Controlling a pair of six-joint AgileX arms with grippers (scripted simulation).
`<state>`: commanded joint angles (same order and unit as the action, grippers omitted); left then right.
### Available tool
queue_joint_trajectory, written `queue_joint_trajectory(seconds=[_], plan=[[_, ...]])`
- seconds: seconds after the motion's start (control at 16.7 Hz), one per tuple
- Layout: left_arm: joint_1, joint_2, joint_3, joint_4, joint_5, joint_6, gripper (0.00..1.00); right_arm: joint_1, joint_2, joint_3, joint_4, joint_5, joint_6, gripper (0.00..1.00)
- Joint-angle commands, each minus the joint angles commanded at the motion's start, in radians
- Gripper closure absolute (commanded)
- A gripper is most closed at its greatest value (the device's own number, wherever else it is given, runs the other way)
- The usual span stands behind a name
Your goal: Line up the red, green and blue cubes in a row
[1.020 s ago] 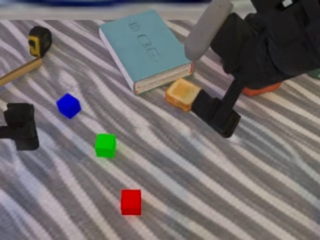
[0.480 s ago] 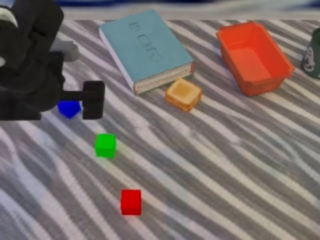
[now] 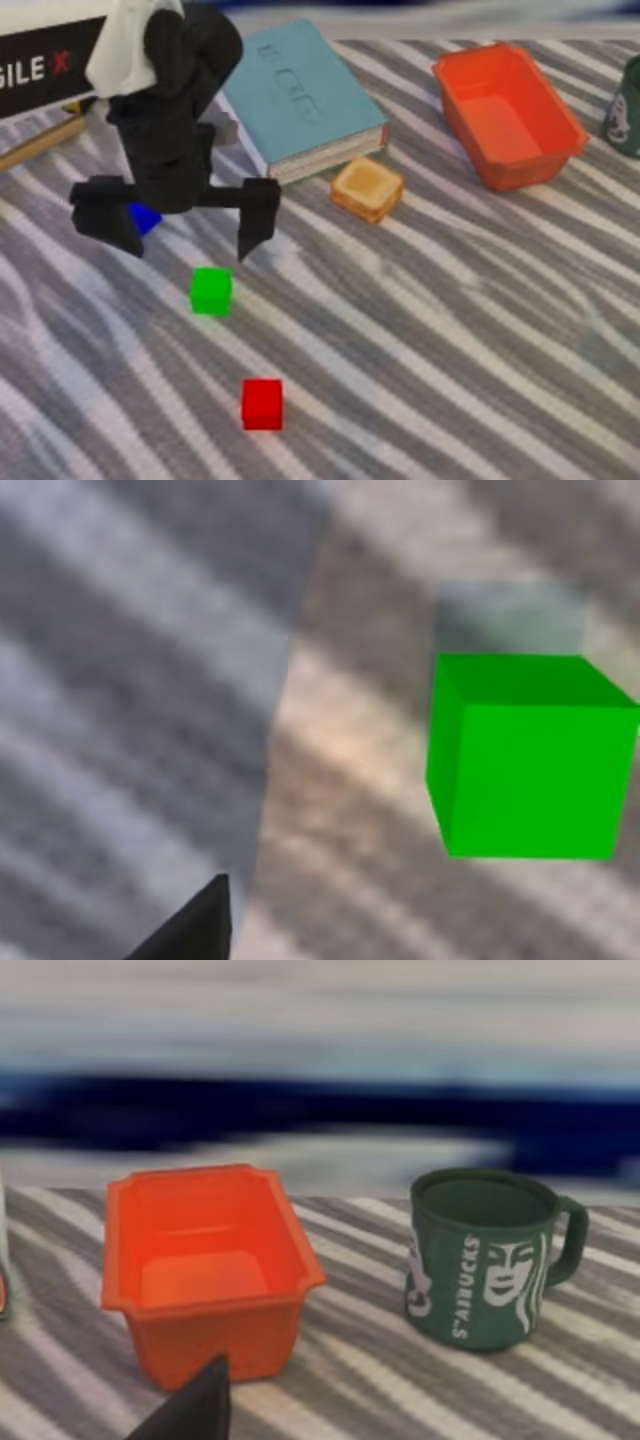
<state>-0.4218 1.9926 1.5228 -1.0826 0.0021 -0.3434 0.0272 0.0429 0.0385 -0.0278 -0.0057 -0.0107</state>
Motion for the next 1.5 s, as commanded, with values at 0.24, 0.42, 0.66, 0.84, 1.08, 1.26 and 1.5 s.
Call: queue_joint_trajectory(seconds=[0.24,0.42,0.66,0.84,1.08,1.26,1.5], plan=[[-0.008,0.033,0.033,-0.018,0.000,-0.007,0.00,-0.017,-0.043,-0.039,0.028,0.006,0.011,0.00],[-0.004,0.036,0.035,-0.018,0.000,-0.007,0.00,-0.017,-0.043,-0.039,0.028,0.006,0.011,0.00],[-0.006,0.063,-0.013,0.055,0.000,-0.004,0.00,-0.017,-0.043,-0.039,0.028,0.006,0.011,0.00],[-0.006,0.109,-0.085,0.186,0.000,-0.004,0.00,-0.017,-0.043,-0.039,0.028,0.006,0.011,0.00],[-0.006,0.144,-0.135,0.261,0.000,-0.004,0.00,-0.017,-0.043,-0.039,0.028,0.006,0.011,0.00],[-0.006,0.144,-0.135,0.261,0.000,-0.004,0.00,-0.017,-0.043,-0.039,0.028,0.006,0.011,0.00],[-0.006,0.144,-0.135,0.261,0.000,-0.004,0.30,-0.017,-0.043,-0.039,0.028,0.006,0.011,0.00]])
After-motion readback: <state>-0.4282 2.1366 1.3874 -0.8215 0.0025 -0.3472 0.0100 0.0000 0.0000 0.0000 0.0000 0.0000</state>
